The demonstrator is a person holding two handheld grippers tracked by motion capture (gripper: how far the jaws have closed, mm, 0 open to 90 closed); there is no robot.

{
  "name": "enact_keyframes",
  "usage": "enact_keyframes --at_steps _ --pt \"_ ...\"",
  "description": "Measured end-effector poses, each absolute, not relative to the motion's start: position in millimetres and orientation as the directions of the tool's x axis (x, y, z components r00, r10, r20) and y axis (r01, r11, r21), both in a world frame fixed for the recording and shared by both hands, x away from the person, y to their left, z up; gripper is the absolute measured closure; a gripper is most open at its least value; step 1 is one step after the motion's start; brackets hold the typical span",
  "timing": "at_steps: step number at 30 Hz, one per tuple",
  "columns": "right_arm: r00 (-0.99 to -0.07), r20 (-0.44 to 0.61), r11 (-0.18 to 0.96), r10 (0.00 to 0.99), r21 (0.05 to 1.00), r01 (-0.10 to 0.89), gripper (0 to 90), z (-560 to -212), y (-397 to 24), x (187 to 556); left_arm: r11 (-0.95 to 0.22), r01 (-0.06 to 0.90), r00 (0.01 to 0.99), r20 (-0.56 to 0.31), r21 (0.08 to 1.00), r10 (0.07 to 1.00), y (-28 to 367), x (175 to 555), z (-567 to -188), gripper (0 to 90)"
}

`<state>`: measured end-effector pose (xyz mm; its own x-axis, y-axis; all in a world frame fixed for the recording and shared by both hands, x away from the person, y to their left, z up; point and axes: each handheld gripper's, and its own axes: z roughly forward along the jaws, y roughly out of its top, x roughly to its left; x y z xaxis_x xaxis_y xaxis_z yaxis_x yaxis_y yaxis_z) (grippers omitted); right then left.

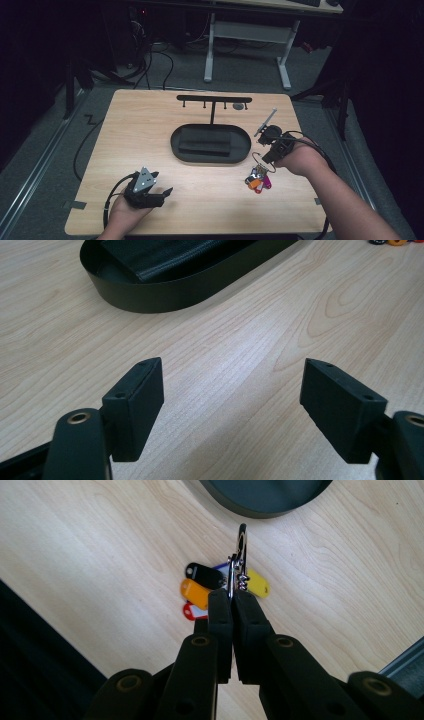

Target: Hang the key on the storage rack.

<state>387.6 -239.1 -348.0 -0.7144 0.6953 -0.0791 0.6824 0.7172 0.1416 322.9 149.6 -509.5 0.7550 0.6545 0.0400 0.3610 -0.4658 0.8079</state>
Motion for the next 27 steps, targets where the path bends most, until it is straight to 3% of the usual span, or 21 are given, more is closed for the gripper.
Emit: enact_keyframes --at_steps 27 --pt "-0.715 -0.077 0.716 0.695 0.162 0.679 87.6 -297.2 -231.3 398.0 -0.465 0.374 0.757 0.026 0.802 0.653 150.2 319.9 -511.5 25.9"
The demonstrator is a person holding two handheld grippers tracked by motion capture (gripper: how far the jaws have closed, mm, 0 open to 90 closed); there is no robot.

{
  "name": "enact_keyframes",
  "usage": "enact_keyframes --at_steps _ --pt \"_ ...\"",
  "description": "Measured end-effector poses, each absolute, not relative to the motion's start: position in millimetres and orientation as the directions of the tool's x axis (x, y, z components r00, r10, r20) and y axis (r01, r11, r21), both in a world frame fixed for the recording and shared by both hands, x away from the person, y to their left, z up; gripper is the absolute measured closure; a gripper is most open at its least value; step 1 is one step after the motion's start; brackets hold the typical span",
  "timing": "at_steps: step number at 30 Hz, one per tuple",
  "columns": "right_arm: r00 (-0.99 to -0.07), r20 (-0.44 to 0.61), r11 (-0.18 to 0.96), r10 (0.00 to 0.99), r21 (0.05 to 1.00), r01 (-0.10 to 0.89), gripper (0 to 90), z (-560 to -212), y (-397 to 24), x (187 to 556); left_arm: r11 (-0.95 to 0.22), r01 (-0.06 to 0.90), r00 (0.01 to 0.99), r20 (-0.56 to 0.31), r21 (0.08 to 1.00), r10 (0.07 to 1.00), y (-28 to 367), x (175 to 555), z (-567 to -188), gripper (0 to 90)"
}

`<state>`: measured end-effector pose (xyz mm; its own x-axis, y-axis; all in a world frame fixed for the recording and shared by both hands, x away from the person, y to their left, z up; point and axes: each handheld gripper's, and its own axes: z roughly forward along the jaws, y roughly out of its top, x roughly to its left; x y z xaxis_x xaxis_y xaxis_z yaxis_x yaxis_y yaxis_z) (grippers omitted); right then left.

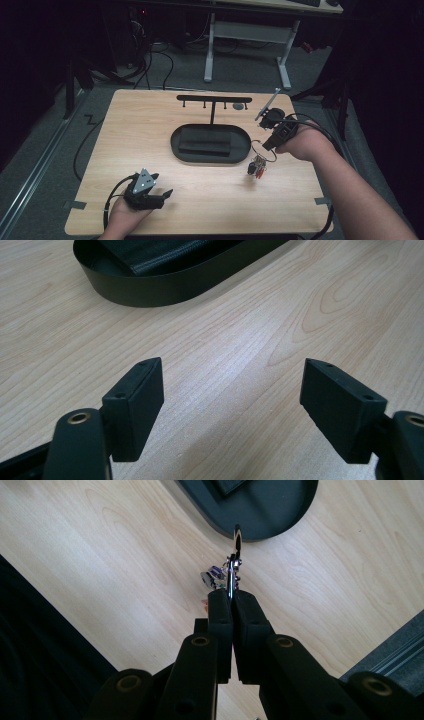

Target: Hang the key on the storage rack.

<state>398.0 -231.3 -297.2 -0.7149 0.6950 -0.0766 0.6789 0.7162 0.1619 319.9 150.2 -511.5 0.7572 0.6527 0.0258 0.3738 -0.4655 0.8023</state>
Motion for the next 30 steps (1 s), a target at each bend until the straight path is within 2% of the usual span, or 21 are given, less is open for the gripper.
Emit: enact_keyframes --at_steps 30 --pt "-0.706 -0.107 0.713 0.7 0.165 0.682 87.7 -290.7 -211.0 446.8 -0.463 0.386 0.755 0.016 0.798 0.656 155.0 321.1 -513.6 25.9"
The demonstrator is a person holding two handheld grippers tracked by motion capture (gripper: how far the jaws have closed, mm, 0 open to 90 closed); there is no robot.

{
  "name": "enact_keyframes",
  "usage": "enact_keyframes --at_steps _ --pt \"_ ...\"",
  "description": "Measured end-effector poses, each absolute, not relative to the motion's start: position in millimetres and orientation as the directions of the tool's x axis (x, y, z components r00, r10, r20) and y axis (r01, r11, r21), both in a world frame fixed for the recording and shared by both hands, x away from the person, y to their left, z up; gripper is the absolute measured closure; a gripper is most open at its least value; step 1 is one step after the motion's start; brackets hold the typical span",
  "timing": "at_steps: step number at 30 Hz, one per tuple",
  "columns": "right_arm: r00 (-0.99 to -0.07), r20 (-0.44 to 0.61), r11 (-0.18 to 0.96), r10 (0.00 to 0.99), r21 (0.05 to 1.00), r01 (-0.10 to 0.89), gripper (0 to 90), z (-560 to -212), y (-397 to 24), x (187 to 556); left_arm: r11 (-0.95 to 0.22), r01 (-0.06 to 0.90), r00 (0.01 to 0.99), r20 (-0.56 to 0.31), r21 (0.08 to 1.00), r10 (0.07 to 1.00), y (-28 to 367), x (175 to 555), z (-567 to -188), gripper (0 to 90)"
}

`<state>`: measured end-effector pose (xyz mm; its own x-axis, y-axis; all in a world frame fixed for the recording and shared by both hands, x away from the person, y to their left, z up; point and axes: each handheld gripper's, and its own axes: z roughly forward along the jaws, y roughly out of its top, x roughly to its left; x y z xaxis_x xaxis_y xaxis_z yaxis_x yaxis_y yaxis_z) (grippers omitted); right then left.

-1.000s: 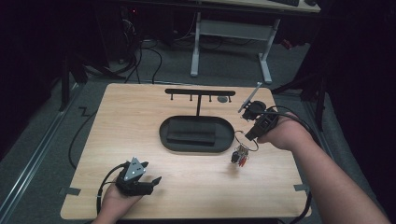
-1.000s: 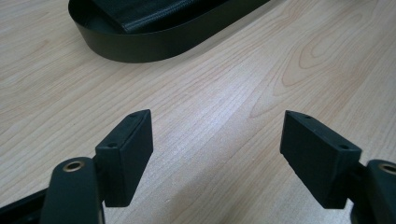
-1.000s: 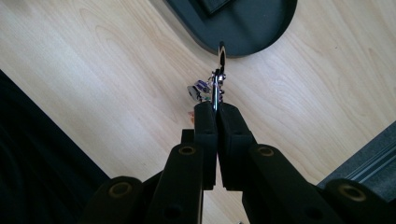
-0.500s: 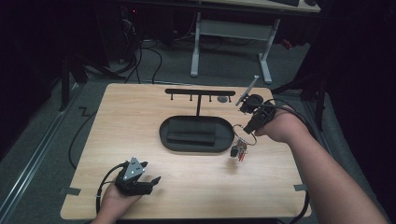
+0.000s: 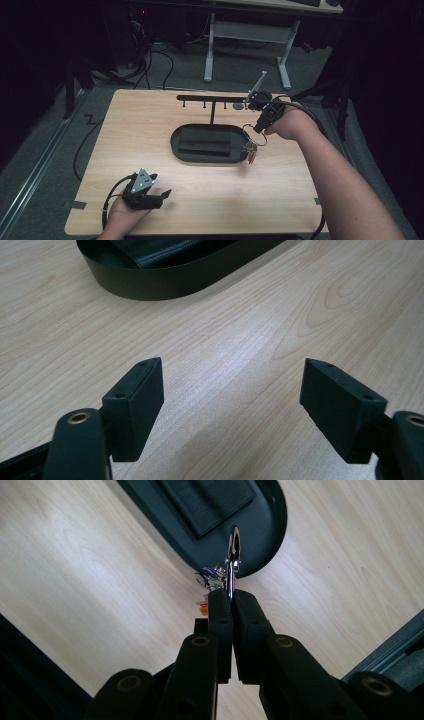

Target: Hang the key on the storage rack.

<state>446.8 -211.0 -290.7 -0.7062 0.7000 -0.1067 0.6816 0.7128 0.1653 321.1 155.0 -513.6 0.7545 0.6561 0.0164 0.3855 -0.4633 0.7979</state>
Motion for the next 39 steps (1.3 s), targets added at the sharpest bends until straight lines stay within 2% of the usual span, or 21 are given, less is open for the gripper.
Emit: enact_keyframes --at_steps 17,39 --pt "-0.668 -0.128 0.679 0.733 0.204 0.705 87.7 -283.1 -207.9 492.8 -0.469 0.39 0.755 0.016 0.792 0.656 156.4 322.9 -514.9 26.0" --pt "-0.616 -0.12 0.627 0.779 0.194 0.755 87.1 -305.3 -211.7 535.4 -0.471 0.391 0.757 0.015 0.79 0.653 157.0 322.9 -516.4 25.9"
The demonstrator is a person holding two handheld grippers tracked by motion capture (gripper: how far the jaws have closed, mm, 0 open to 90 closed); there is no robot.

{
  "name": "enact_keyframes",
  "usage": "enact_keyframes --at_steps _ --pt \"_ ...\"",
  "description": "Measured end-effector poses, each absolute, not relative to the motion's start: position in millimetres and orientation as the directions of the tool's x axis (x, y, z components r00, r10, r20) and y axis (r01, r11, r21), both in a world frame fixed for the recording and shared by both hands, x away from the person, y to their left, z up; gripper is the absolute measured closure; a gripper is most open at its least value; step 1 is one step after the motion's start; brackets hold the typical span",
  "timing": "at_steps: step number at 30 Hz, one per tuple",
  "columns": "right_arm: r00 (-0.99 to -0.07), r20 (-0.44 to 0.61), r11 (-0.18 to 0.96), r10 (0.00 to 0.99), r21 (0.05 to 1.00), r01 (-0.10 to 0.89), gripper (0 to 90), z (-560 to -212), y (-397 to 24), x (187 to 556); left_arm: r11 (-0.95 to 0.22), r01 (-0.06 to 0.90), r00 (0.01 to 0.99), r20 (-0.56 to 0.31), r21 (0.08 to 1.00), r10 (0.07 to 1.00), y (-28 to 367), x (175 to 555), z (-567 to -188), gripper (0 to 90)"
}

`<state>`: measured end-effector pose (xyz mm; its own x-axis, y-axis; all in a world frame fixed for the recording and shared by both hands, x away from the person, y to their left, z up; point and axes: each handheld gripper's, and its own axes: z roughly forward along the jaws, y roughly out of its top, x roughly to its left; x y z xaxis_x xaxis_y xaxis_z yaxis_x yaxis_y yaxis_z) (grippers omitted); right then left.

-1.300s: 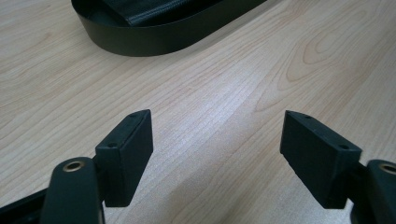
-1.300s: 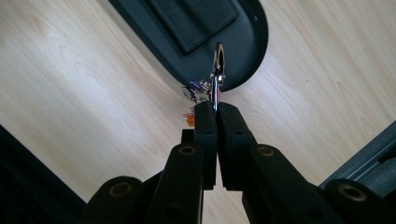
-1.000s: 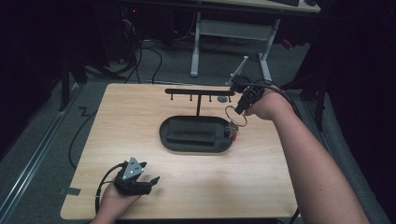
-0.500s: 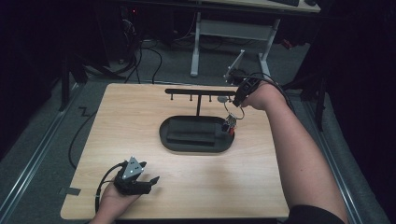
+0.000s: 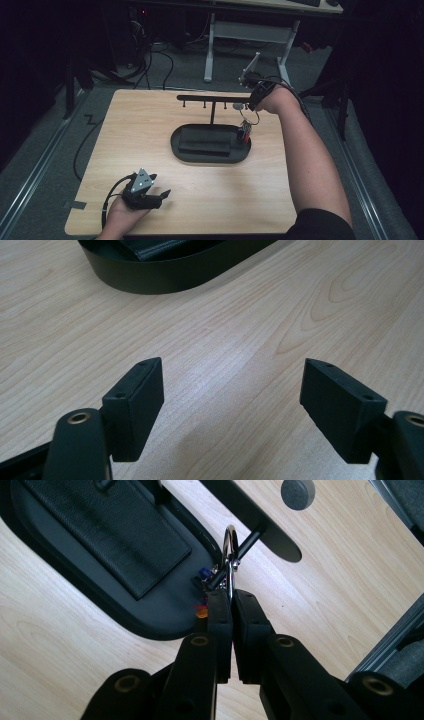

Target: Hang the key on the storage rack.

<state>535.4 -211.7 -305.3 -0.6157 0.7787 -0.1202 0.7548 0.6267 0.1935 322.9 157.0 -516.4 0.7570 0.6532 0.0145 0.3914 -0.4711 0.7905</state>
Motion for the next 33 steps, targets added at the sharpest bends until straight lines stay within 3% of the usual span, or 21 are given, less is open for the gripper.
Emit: enact_keyframes --at_steps 6,15,22,26,33 --pt "-0.613 -0.143 0.629 0.777 0.206 0.75 86.5 -307.3 -209.6 539.6 -0.469 0.39 0.758 0.013 0.792 0.652 156.6 322.7 -517.2 25.9" --pt "-0.574 -0.183 0.602 0.798 0.249 0.758 74.6 -300.6 -211.7 535.4 -0.475 0.392 0.76 0.013 0.788 0.65 156.7 323.1 -517.0 25.9" --pt "-0.569 -0.188 0.598 0.801 0.295 0.745 61.9 -294.2 -215.2 521.5 -0.474 0.385 0.762 0.017 0.792 0.648 155.4 321.9 -516.1 25.9" --pt "-0.557 -0.173 0.582 0.812 0.31 0.752 50.0 -296.3 -218.7 507.6 -0.483 0.383 0.767 0.02 0.788 0.641 154.6 322.3 -515.1 25.7" --pt "-0.545 -0.143 0.554 0.826 0.382 0.739 40.5 -299.1 -227.7 489.9 -0.475 0.379 0.765 0.021 0.794 0.644 150.4 325.0 -514.9 25.6"
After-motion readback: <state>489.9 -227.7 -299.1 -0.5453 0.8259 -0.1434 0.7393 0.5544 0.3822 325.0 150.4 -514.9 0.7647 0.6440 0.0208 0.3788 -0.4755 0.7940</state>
